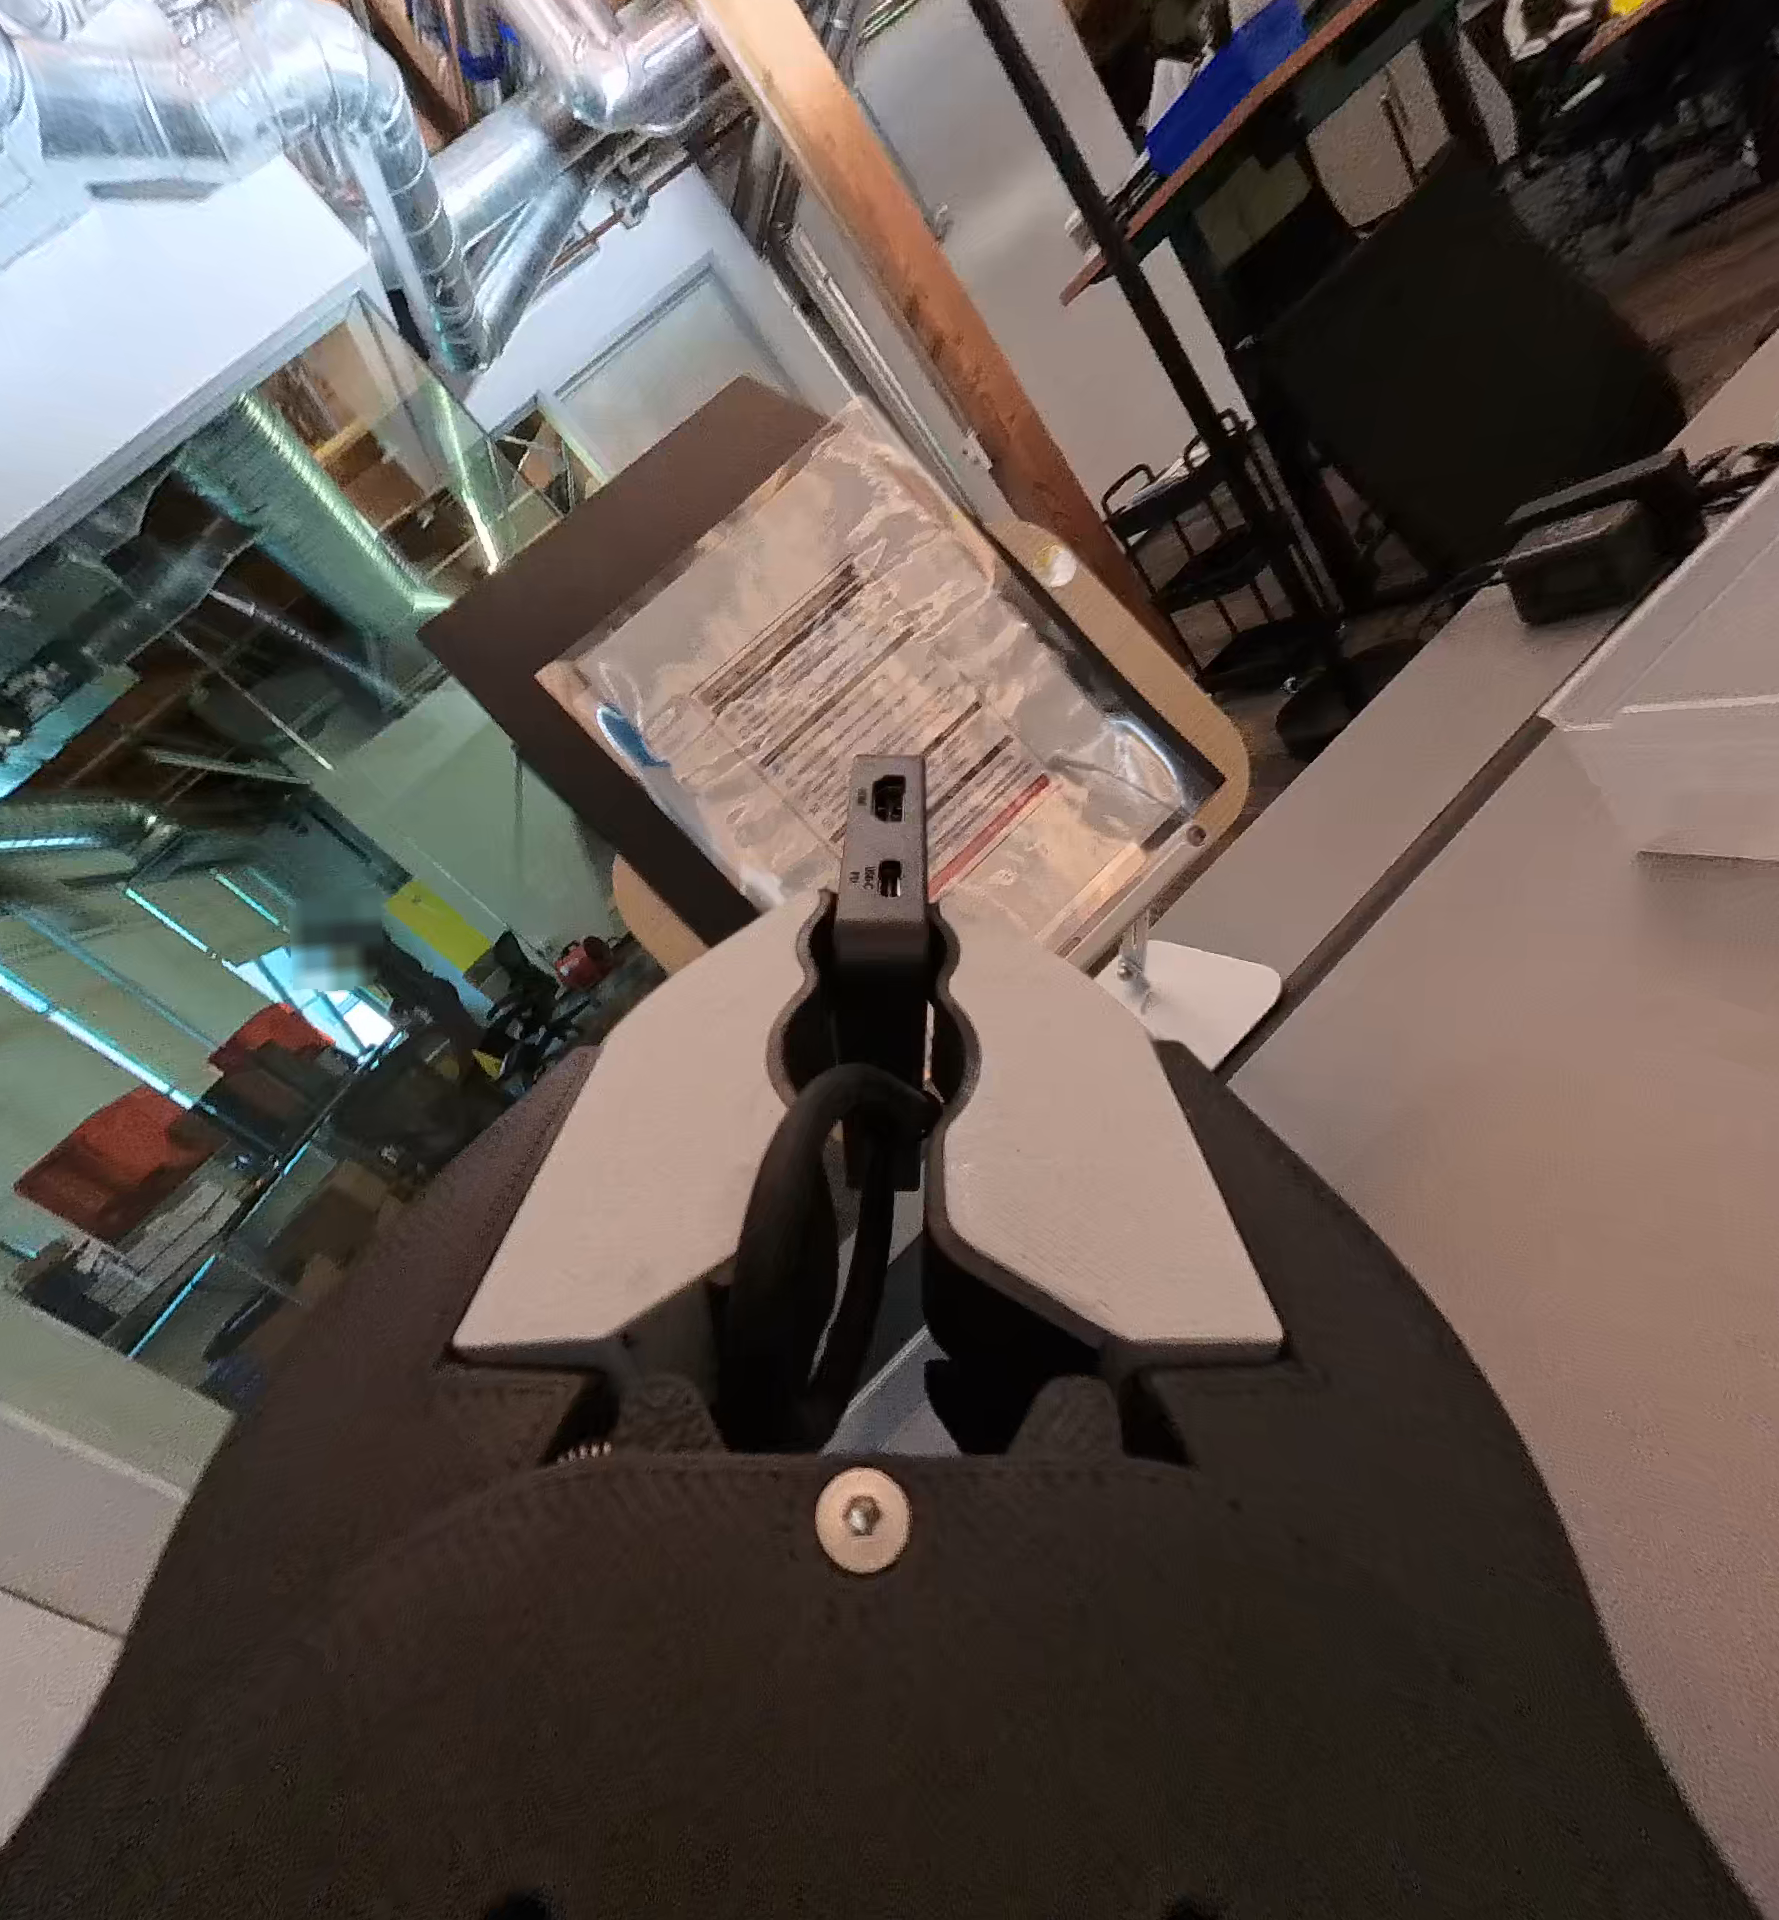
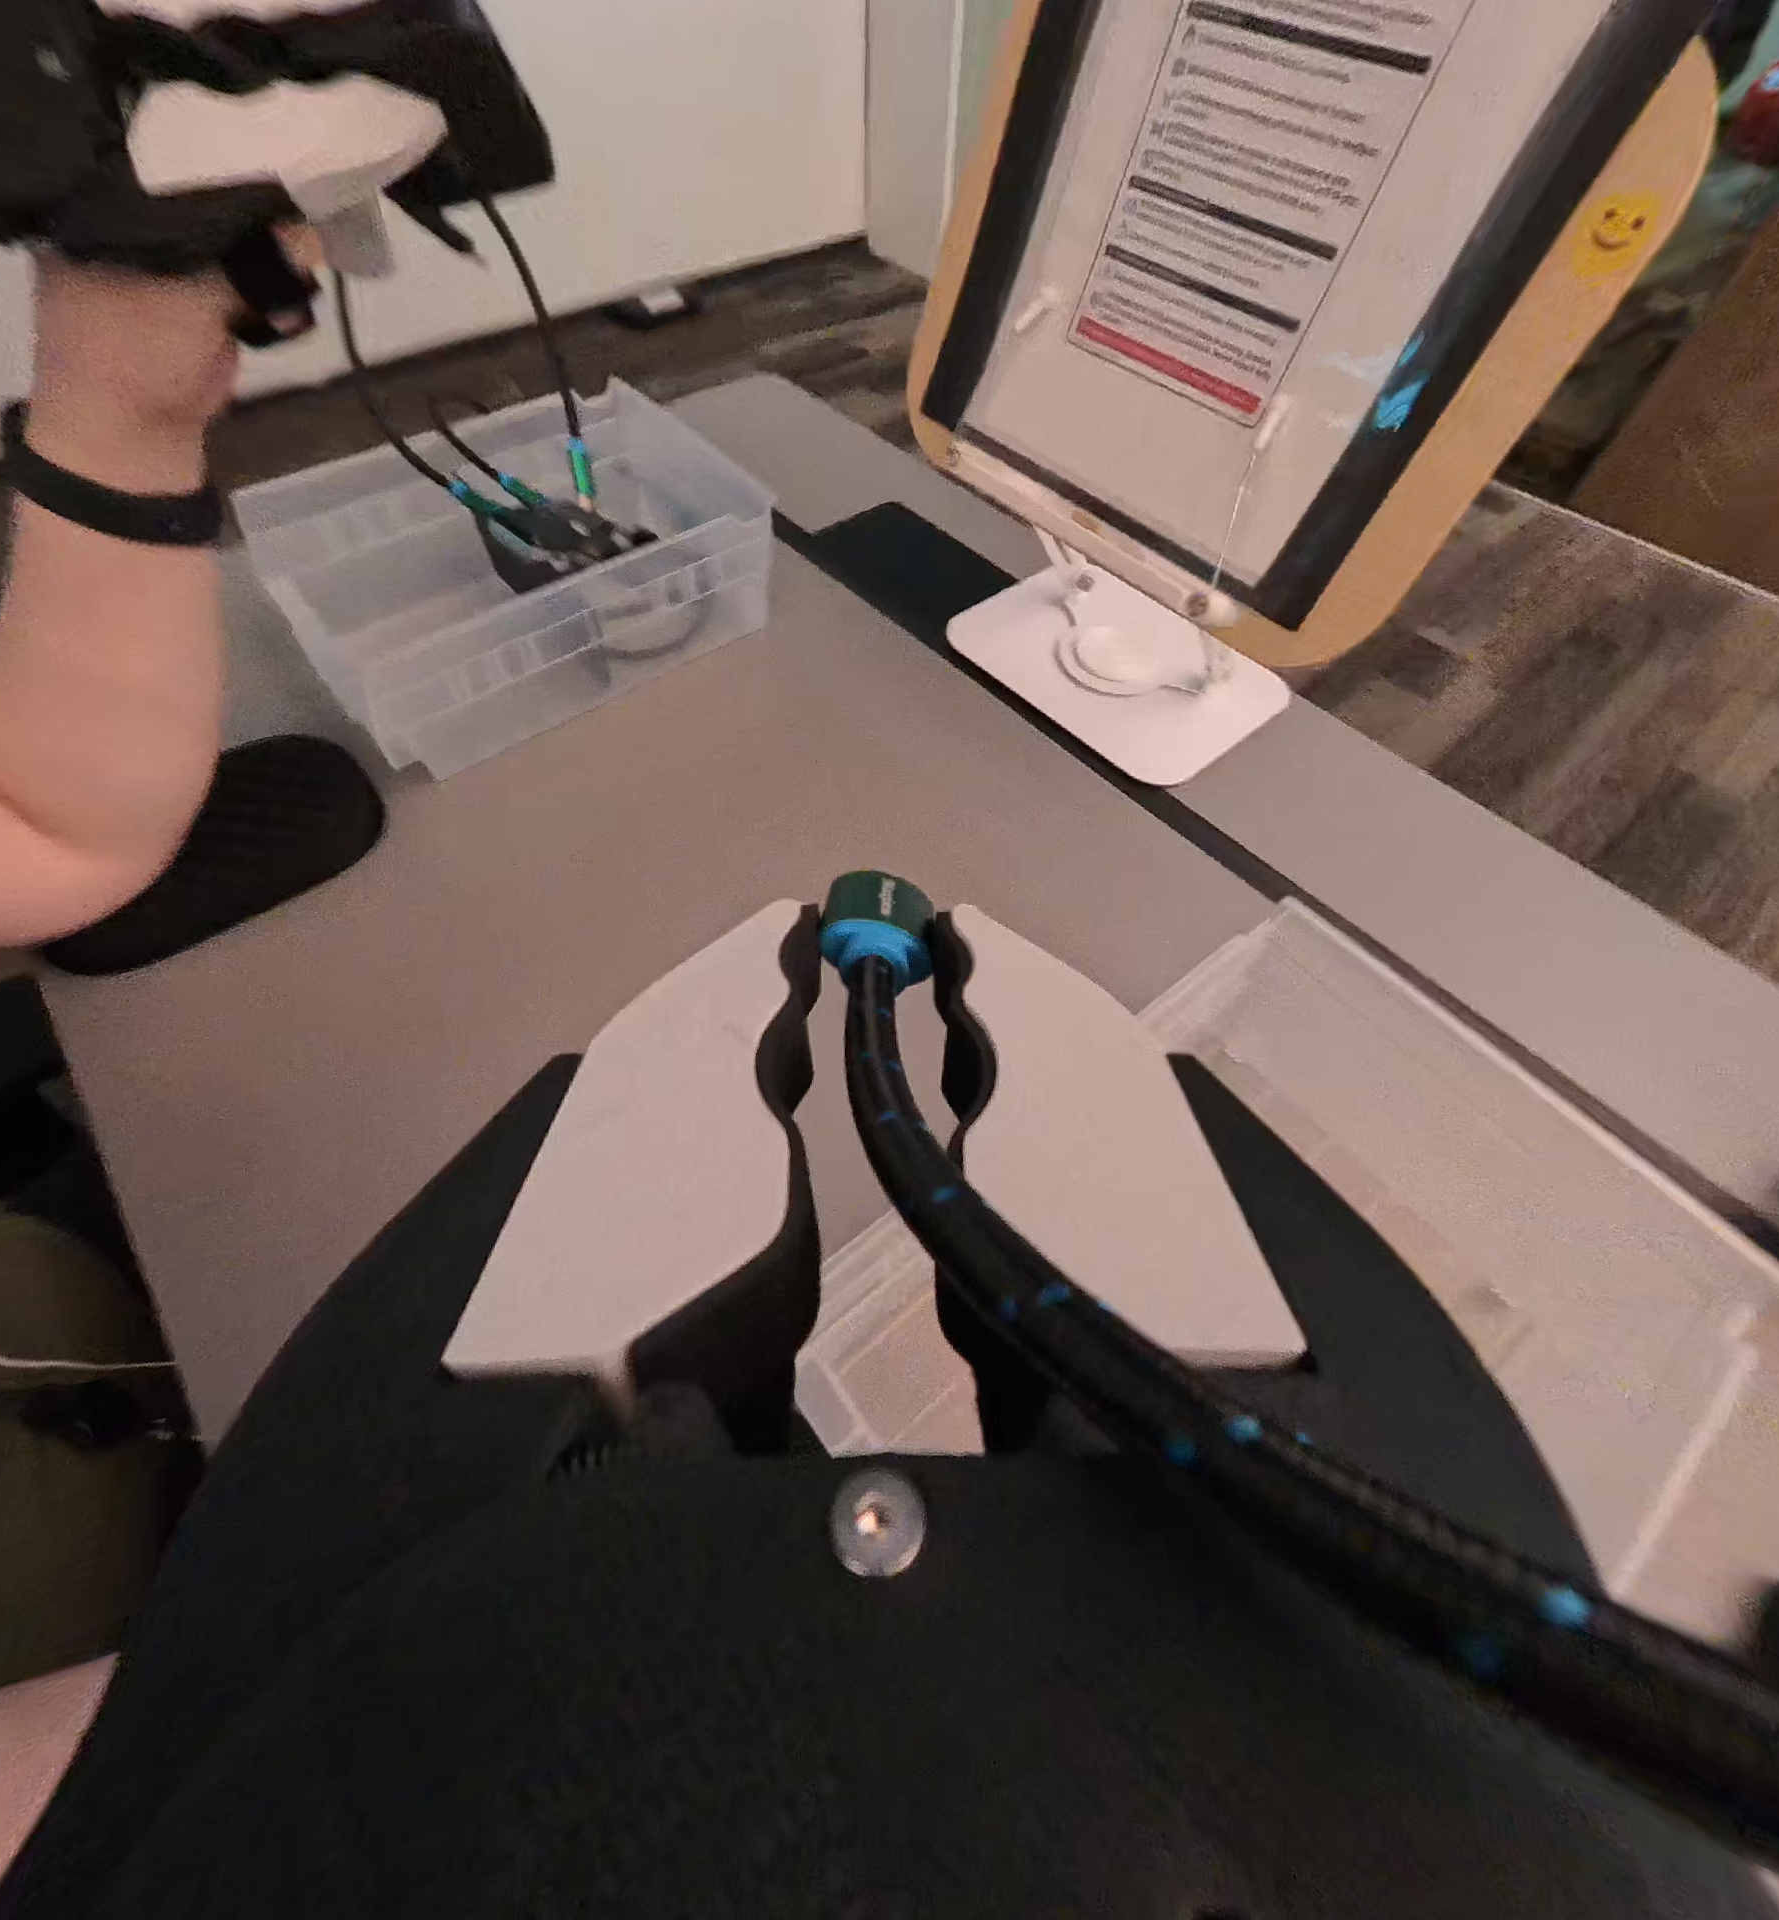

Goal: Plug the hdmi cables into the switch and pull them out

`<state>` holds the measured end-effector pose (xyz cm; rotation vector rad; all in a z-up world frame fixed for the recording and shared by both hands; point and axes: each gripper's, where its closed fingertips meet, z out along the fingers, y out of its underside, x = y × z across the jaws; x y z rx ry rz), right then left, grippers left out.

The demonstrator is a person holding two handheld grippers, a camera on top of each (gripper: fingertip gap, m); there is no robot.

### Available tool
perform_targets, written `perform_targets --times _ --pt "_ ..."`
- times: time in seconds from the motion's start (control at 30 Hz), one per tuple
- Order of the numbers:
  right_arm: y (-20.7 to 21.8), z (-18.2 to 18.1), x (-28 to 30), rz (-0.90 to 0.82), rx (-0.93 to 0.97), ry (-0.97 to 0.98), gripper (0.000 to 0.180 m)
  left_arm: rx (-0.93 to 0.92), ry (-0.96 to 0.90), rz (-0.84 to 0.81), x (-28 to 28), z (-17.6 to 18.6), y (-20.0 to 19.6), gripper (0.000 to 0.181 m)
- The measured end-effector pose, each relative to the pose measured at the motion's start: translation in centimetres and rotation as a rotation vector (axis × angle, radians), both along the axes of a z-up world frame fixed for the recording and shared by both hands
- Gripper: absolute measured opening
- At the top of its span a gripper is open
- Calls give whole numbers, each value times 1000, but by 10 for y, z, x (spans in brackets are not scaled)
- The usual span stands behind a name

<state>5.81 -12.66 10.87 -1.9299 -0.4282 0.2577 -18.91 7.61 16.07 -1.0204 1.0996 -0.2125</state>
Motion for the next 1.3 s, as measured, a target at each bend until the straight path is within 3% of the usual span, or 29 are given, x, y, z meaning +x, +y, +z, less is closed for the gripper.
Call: perform_targets --times 0.1,0.17,0.33,0.43,0.63,0.73,0.8,0.97,1.1,1.23,1.3 --pt "-9 -16 10 66 -37 94 21 24 60 -4 12 -7 -7 13" --pt "-3 -35 23 21 -86 83 21 30 86 -16 20 -12 -10 13" --pt "30 -61 34 -88 -102 303 21 36 122 -35 32 -19 -15 14" --pt "34 -101 39 -196 -137 379 21 40 121 -57 35 -18 -22 13" --pt "9 -189 54 -366 -438 397 22 42 114 -102 35 -13 -36 13" --pt "-5 -211 56 -434 -594 377 24 35 110 -120 33 -11 -40 13" --pt "-15 -214 59 -479 -643 367 36 35 111 -127 32 -10 -42 14" --pt "-47 -189 69 -573 -580 305 42 37 108 -130 27 -7 -43 14" --pt "-42 -122 72 -580 -282 190 38 8 122 -212 35 -12 -53 13" --pt "1 -9 -14 -201 265 -25 43 -59 174 -461 58 -31 -89 13" --pt "13 22 -72 0 417 -173 44 -88 192 -548 66 -39 -102 13"
